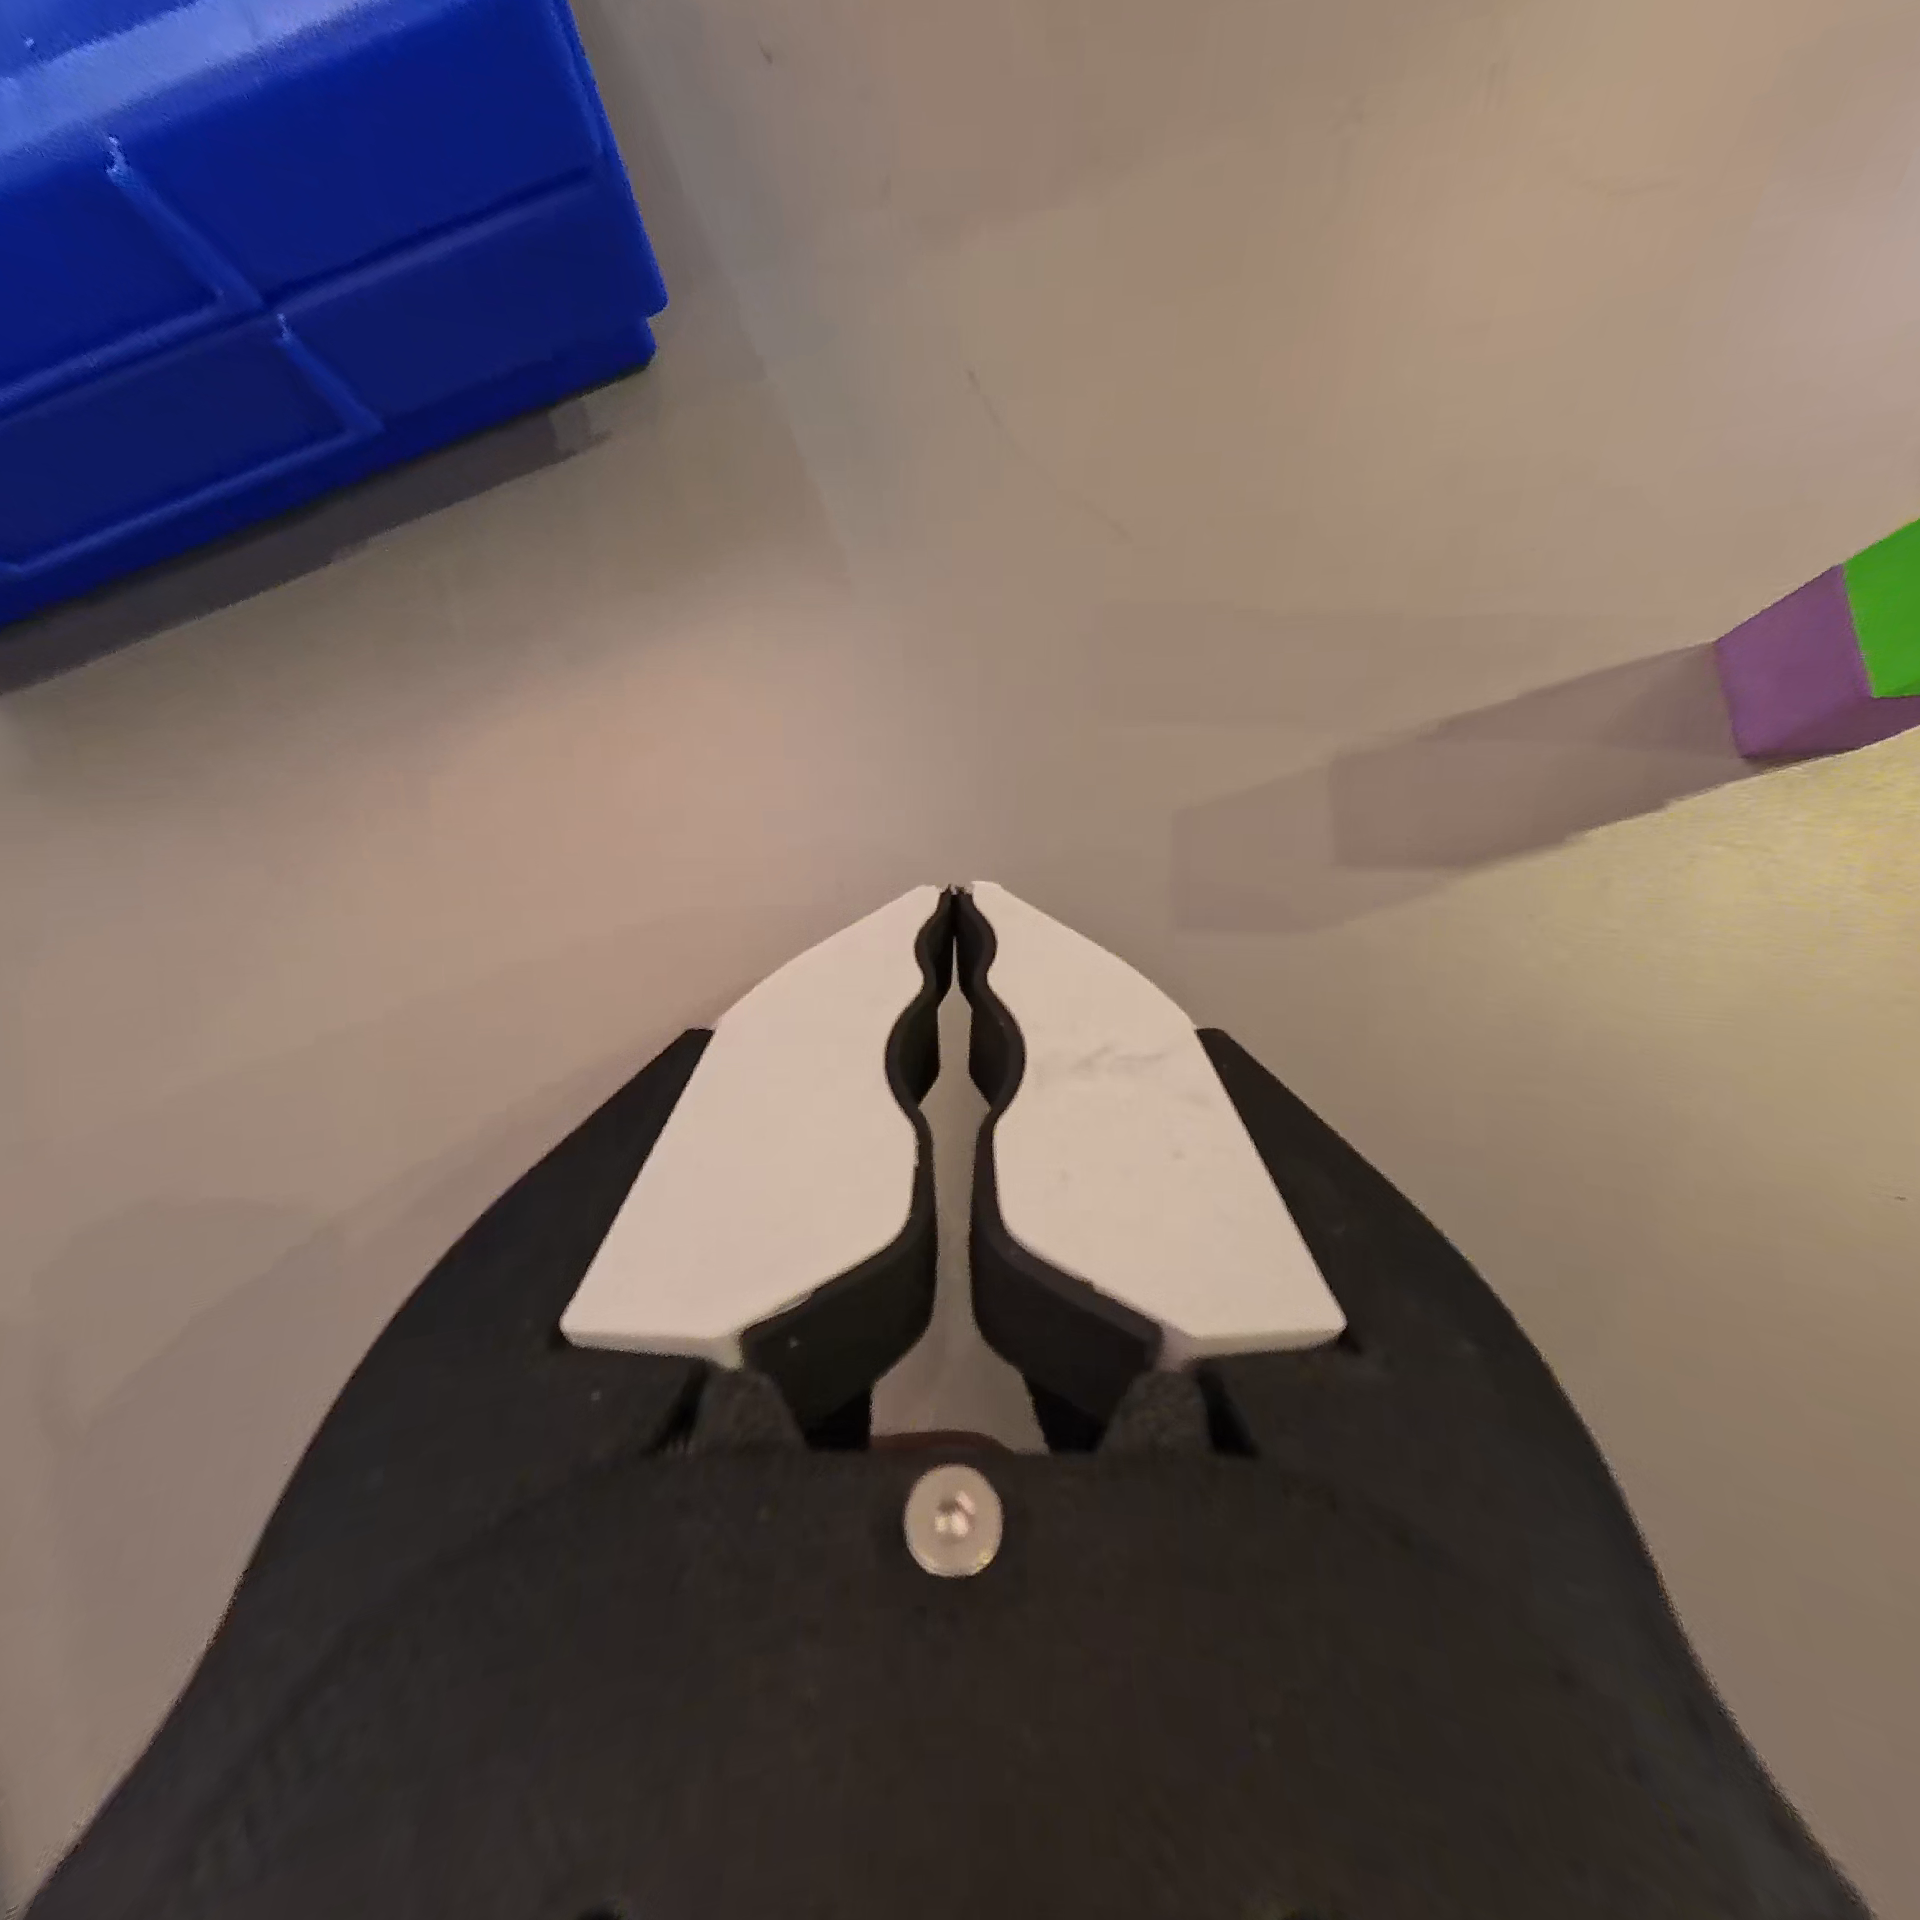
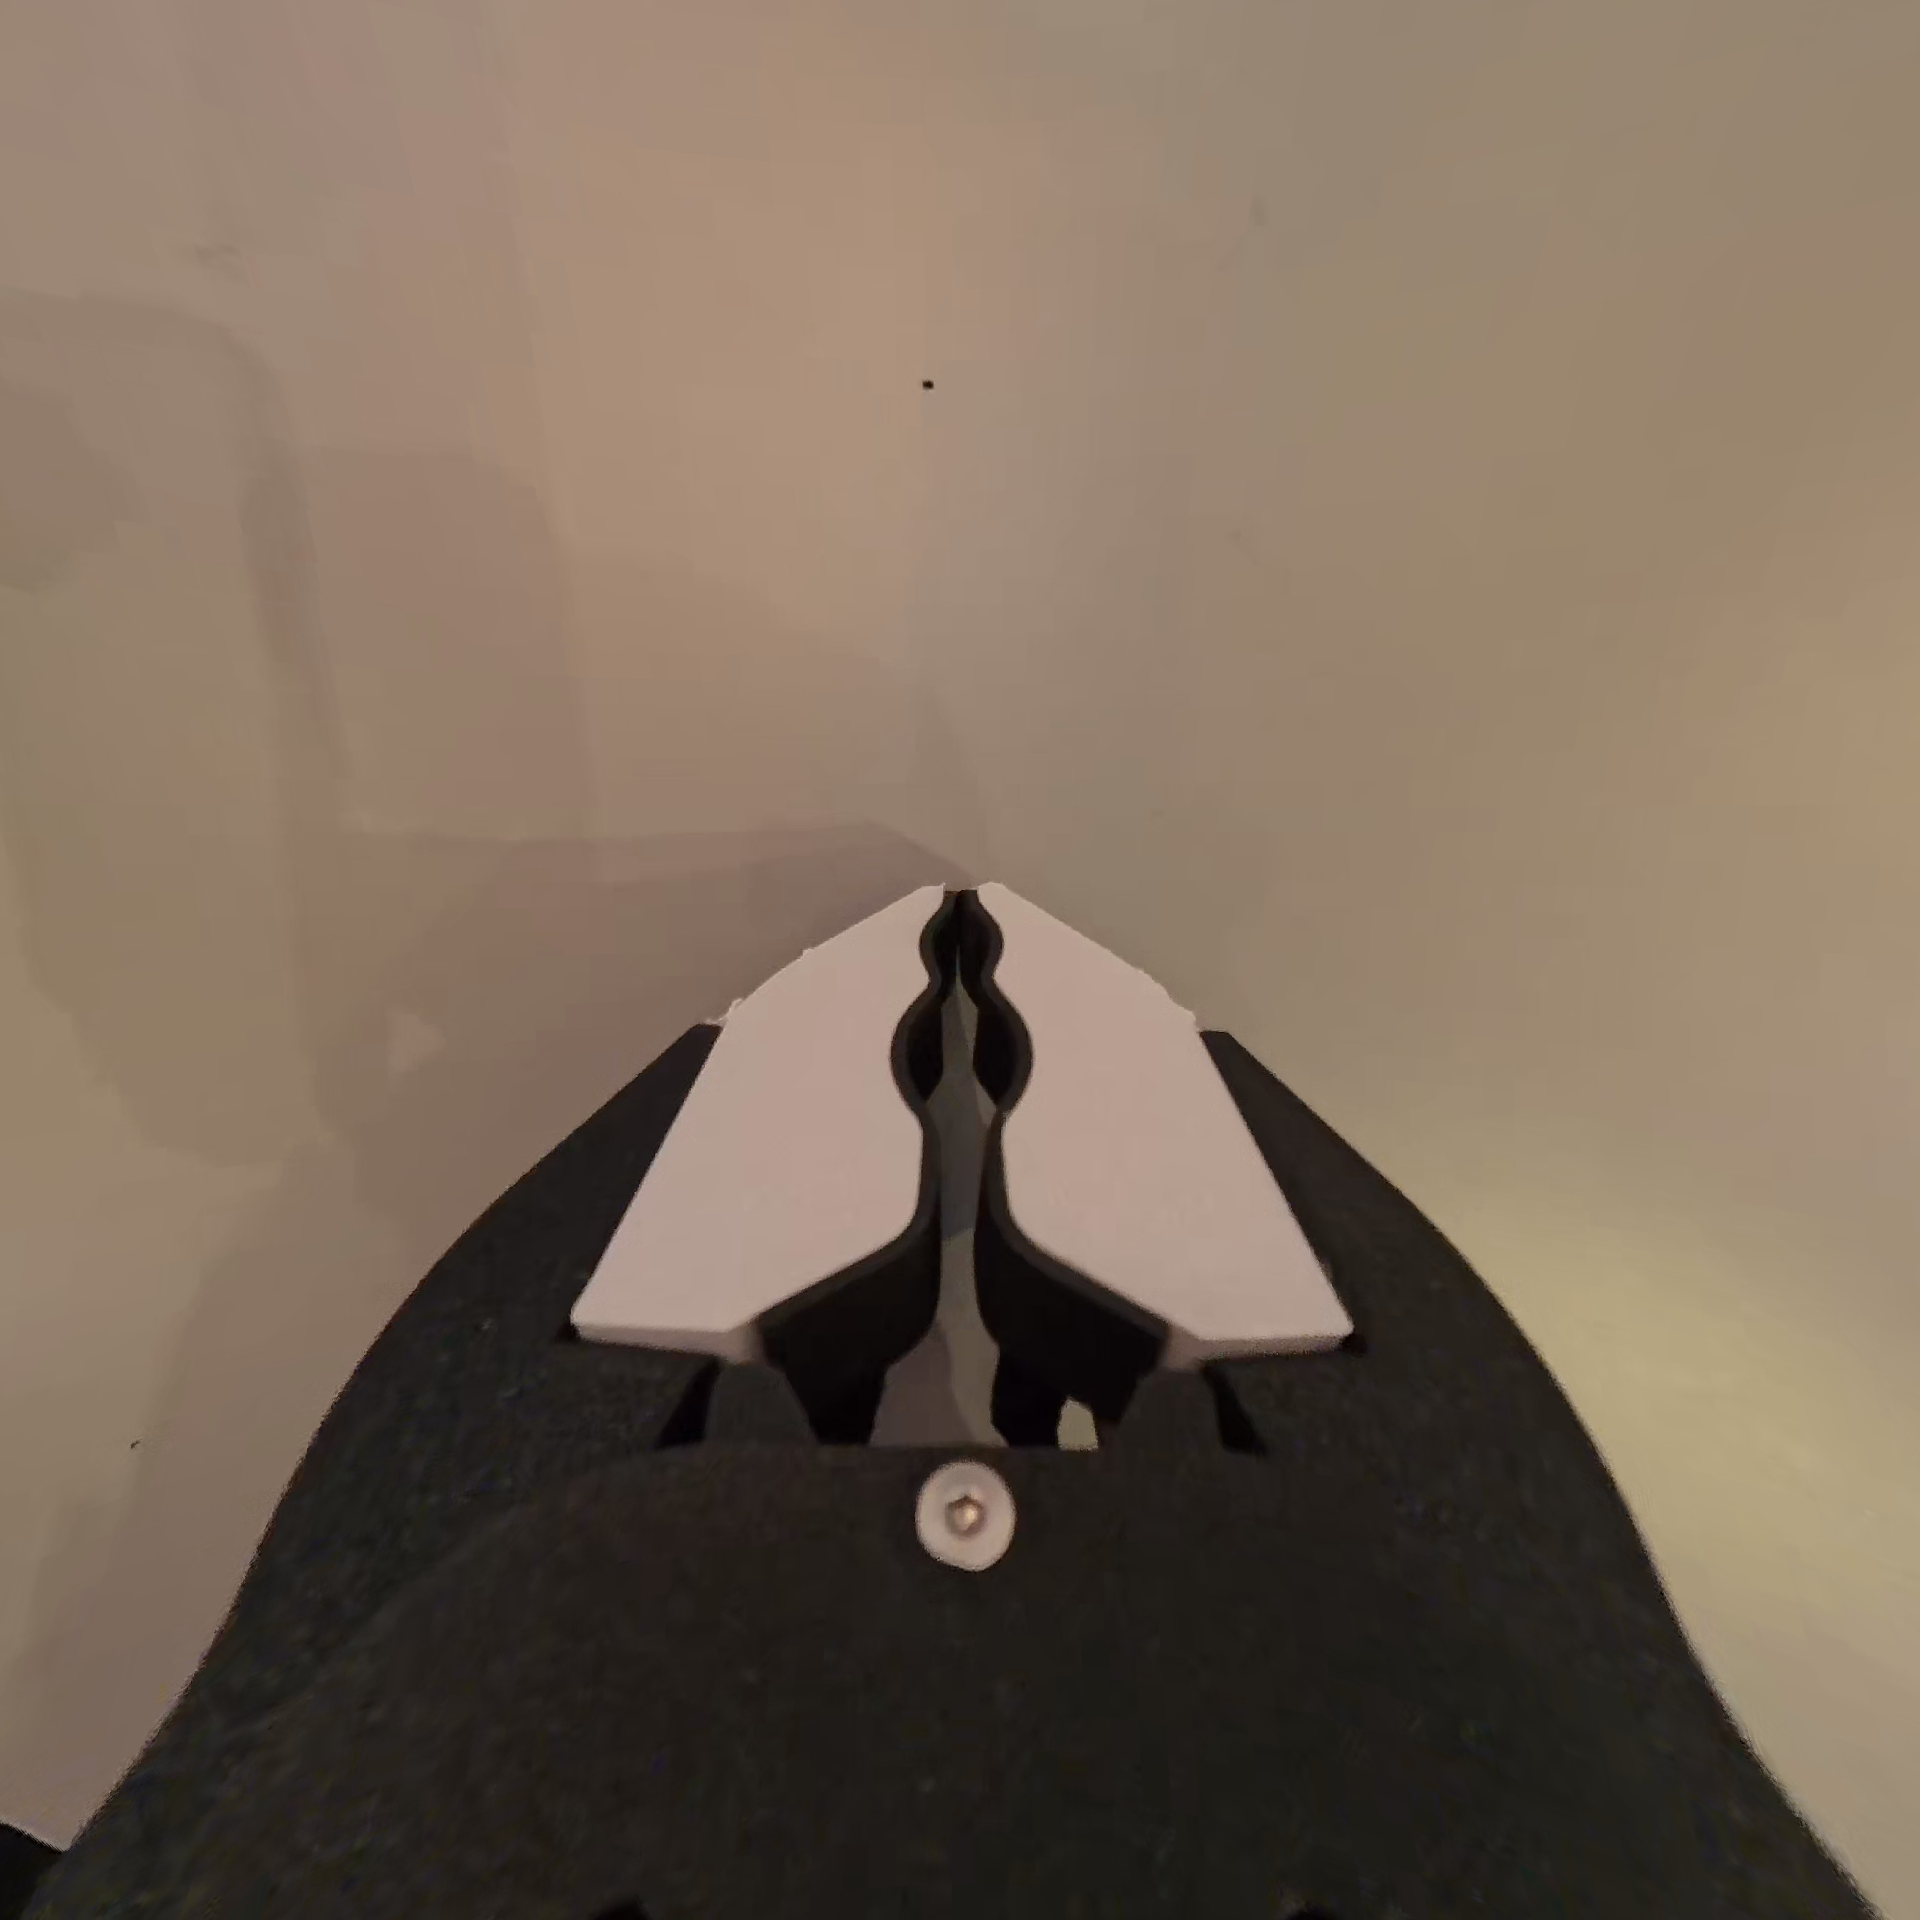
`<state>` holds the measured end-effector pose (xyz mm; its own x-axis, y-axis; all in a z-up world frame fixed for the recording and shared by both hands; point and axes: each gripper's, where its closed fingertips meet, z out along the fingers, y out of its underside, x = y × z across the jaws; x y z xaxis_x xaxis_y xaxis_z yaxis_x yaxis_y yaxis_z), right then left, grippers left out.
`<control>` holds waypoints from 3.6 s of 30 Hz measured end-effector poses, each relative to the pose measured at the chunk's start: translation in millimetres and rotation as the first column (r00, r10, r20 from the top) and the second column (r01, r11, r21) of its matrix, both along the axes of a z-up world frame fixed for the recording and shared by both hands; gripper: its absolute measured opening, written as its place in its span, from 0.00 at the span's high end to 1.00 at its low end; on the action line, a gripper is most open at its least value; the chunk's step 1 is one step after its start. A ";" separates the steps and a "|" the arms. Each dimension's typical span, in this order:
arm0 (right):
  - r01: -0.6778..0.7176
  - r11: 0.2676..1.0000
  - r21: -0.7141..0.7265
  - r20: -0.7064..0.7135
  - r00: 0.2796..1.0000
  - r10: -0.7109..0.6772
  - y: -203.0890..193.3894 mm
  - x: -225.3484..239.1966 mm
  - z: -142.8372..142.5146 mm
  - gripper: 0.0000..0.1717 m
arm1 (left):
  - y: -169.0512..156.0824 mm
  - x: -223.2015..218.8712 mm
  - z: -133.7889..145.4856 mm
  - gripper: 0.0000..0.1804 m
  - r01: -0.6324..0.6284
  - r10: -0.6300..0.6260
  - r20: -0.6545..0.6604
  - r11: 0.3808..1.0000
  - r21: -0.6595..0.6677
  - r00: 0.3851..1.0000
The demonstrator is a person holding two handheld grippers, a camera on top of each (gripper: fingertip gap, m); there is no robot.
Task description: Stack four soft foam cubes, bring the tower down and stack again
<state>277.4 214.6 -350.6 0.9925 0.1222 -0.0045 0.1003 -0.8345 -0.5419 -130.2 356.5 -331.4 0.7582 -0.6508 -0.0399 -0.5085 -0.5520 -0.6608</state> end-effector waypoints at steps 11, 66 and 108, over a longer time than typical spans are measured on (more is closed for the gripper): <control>0.048 0.999 -0.003 -0.008 0.999 -0.048 -4.2 21.1 1.7 1.00 | -22.3 57.8 -18.8 1.00 0.046 -0.051 -0.063 0.996 -0.082 0.997; -0.234 0.921 -0.311 0.135 0.949 0.286 12.4 -25.3 11.0 0.80 | -6.9 142.1 -19.8 1.00 0.284 -0.278 0.098 0.958 -0.051 0.956; -0.834 0.480 -0.273 0.073 0.479 0.875 39.2 -161.1 37.3 0.84 | -9.7 143.8 -19.6 1.00 0.312 -0.306 0.099 0.949 -0.050 0.947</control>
